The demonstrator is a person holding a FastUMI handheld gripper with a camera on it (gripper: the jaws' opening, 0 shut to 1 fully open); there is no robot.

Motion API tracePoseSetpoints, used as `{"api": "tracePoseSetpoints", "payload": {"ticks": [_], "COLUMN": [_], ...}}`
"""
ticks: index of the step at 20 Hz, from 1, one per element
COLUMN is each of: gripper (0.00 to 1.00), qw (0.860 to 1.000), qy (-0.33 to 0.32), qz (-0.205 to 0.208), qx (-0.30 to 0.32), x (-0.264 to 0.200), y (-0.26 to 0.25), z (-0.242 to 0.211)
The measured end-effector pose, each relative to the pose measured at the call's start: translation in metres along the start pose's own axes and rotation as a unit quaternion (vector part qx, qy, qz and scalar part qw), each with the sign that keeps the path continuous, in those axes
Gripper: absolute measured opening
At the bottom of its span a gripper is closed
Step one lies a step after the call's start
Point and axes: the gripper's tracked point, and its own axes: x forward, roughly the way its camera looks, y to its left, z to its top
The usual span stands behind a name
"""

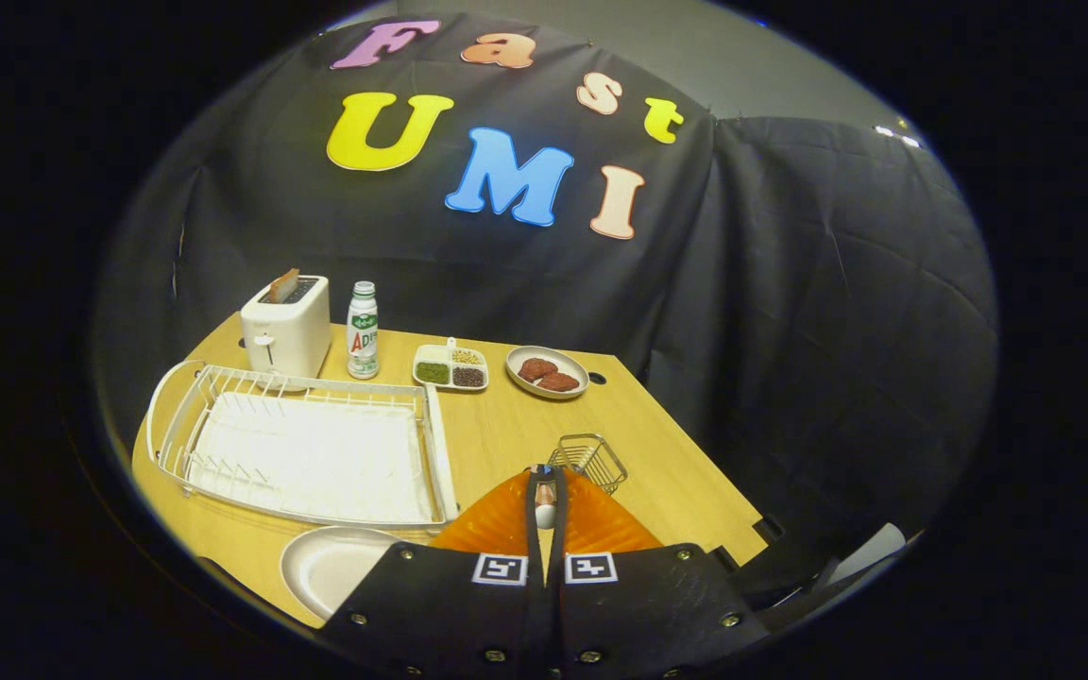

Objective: Take the plate from the dish rack, then take the spoon from the basket and place it into the plate.

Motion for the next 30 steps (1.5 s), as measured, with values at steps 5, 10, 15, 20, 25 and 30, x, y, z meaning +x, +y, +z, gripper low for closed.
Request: {"api": "tracePoseSetpoints", "payload": {"ticks": [5, 10, 15, 20, 25, 30], "gripper": [0.01, 0.00, 0.00, 0.00, 0.01, 0.10], "qw": [1.000, 0.996, 0.986, 0.977, 0.972, 0.967], "qy": [-0.004, 0.018, 0.036, 0.035, 0.027, 0.042], "qz": [0.027, 0.089, 0.159, 0.210, 0.230, 0.246], "qx": [-0.007, -0.021, -0.043, -0.031, -0.044, -0.057], "x": [-0.050, -0.076, -0.069, -0.049, -0.040, -0.037], "y": [0.040, 0.088, 0.128, 0.147, 0.140, 0.132], "z": [-0.006, -0.047, -0.087, -0.106, -0.108, -0.122]}}
